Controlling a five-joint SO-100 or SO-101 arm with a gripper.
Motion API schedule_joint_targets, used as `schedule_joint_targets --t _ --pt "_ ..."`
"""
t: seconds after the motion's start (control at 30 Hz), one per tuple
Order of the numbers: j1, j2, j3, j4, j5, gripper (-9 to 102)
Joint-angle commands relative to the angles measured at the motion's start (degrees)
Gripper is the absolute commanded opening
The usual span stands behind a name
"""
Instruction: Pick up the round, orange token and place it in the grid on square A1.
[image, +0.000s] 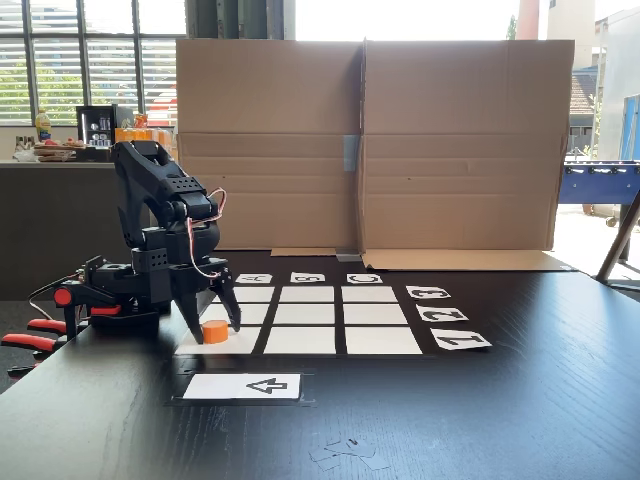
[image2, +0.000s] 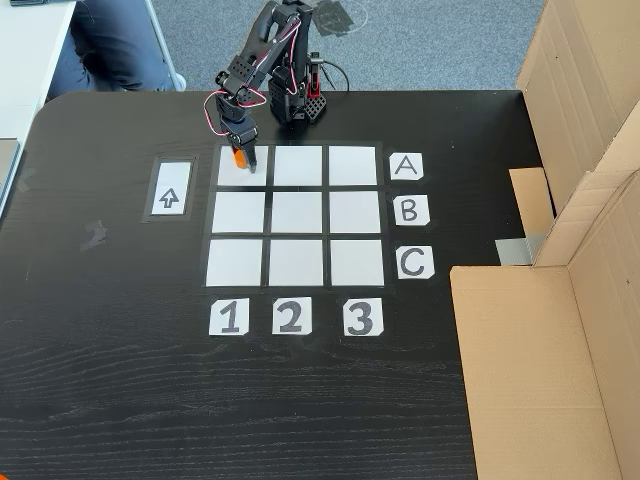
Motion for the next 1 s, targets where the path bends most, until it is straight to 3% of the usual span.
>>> schedule_joint_targets --t 0.0,0.5,0.97 --pt "1.5 1.8 -0.7 -1.4 -0.4 32" --pt "5.0 13.9 -6.7 -1.6 -0.5 33" --pt "19.1 37.3 -9.8 -1.6 -7.2 33"
